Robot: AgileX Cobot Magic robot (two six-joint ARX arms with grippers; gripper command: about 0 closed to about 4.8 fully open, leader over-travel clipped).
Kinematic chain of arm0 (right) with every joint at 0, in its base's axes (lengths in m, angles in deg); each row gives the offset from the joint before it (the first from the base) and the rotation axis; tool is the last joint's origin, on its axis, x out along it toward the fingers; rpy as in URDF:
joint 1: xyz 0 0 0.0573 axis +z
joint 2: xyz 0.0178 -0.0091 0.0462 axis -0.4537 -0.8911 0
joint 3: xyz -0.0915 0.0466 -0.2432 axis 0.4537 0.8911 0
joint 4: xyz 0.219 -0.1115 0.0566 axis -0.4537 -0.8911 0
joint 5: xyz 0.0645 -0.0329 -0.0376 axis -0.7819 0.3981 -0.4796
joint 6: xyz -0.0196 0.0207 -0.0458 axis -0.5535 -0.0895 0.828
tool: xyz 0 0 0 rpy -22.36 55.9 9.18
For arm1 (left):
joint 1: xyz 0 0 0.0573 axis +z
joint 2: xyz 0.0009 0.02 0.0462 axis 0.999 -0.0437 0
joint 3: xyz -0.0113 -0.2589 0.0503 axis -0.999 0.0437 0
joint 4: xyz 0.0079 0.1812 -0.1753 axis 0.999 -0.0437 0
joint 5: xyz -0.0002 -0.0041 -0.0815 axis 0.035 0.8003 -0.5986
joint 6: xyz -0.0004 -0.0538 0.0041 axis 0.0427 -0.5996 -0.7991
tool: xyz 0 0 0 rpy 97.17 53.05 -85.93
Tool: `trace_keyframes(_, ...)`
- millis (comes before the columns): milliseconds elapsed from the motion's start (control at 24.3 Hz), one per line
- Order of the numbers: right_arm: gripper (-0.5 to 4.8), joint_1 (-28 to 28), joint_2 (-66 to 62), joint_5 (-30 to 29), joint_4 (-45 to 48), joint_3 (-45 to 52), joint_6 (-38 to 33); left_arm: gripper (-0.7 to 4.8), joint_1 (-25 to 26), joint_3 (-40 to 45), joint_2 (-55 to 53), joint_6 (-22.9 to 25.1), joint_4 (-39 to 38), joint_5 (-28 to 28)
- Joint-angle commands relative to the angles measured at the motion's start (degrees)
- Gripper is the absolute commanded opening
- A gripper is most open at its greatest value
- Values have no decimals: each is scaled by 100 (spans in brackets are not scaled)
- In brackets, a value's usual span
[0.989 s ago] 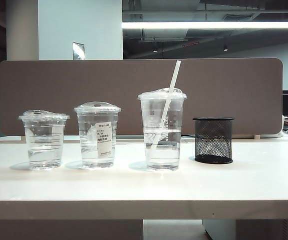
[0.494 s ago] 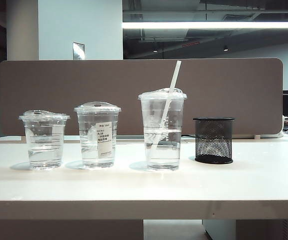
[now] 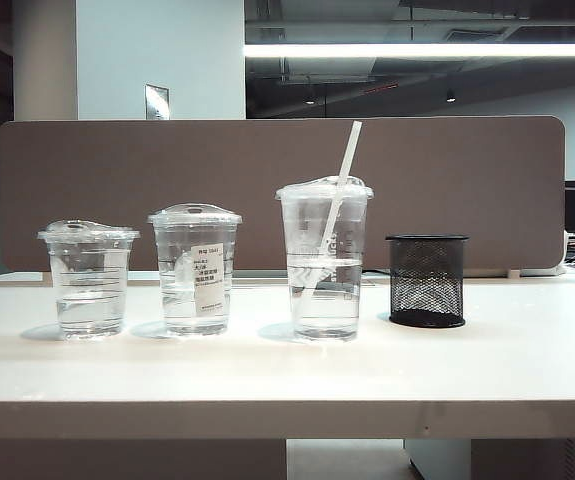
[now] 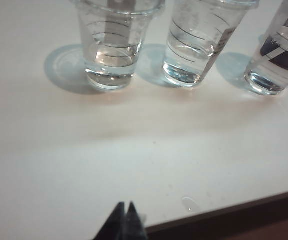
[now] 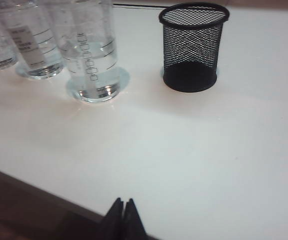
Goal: Pick up the straw and insert it into the large coffee cup.
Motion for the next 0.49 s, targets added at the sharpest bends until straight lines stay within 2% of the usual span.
trace_keyframes(41, 22, -44, 22, 63, 61, 26, 114, -4, -7, -20, 0, 2, 57, 2)
trace_keyframes(165, 22, -398, 22, 17, 376, 57, 151, -4, -7, -20, 0, 2, 57, 2)
trace_keyframes(247, 22, -682, 22, -11, 855, 168, 146, -4, -7, -20, 0, 2, 57, 2)
trace_keyframes(288, 22, -1025, 22, -107, 1329, 295, 146, -4, -7, -20, 0, 4, 57, 2)
trace_keyframes(412, 22, -1587, 22, -153, 1458, 297, 120, -4, -7, -20, 0, 4, 57, -2)
trace_keyframes(494, 22, -1770, 22, -151, 1473, 297, 122, -4, -7, -20, 0, 2, 57, 0)
